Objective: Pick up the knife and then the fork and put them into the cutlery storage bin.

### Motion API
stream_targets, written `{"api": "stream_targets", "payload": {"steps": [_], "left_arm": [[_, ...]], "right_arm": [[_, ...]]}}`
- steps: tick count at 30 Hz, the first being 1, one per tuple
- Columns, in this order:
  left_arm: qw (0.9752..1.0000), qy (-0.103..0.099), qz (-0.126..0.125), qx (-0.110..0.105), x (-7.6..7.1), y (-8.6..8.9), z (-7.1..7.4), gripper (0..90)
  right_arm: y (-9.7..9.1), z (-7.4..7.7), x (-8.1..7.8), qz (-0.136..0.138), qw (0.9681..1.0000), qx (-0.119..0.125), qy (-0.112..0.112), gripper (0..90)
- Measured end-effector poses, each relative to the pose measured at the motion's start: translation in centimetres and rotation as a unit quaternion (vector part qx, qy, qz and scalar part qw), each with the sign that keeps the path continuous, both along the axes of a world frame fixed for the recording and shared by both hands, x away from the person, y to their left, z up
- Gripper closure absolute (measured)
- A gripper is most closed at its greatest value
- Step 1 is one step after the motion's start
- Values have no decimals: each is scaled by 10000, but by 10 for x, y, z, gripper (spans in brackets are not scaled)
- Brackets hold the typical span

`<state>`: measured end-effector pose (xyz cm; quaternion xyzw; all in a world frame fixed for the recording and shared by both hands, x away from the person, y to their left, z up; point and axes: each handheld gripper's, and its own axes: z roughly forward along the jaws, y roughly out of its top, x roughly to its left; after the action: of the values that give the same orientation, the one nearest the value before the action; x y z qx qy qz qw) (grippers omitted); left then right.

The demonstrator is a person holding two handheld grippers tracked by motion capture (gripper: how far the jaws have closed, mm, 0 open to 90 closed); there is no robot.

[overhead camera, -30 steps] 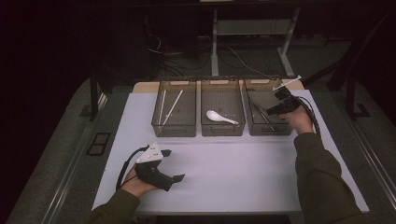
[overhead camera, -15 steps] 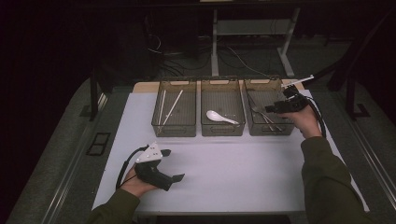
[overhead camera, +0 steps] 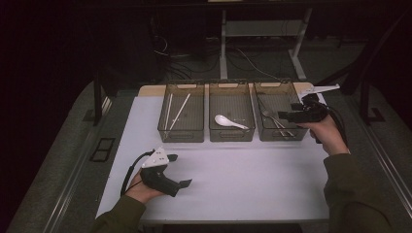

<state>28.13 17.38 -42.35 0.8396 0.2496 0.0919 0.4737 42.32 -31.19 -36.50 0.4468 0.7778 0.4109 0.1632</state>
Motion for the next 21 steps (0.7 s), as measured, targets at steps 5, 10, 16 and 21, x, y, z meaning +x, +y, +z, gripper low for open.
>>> {"api": "stream_targets", "payload": {"steps": [5, 10, 16, 21], "left_arm": [[10000, -1, -14, 12, 2, 0, -1, 0], [10000, 10, 19, -32, 3, 0, -2, 0], [10000, 12, 21, -7, 3, 0, -2, 0], [10000, 15, 24, -16, 2, 0, -2, 0]], "right_arm": [[1, 4, -18, 115, 9995, 148, -248, 216], [5, 5, -38, 358, 9983, 285, -363, 189], [8, -4, -59, 474, 9973, 366, -422, 189], [9, -12, -74, 559, 9968, 382, -413, 188]]}}
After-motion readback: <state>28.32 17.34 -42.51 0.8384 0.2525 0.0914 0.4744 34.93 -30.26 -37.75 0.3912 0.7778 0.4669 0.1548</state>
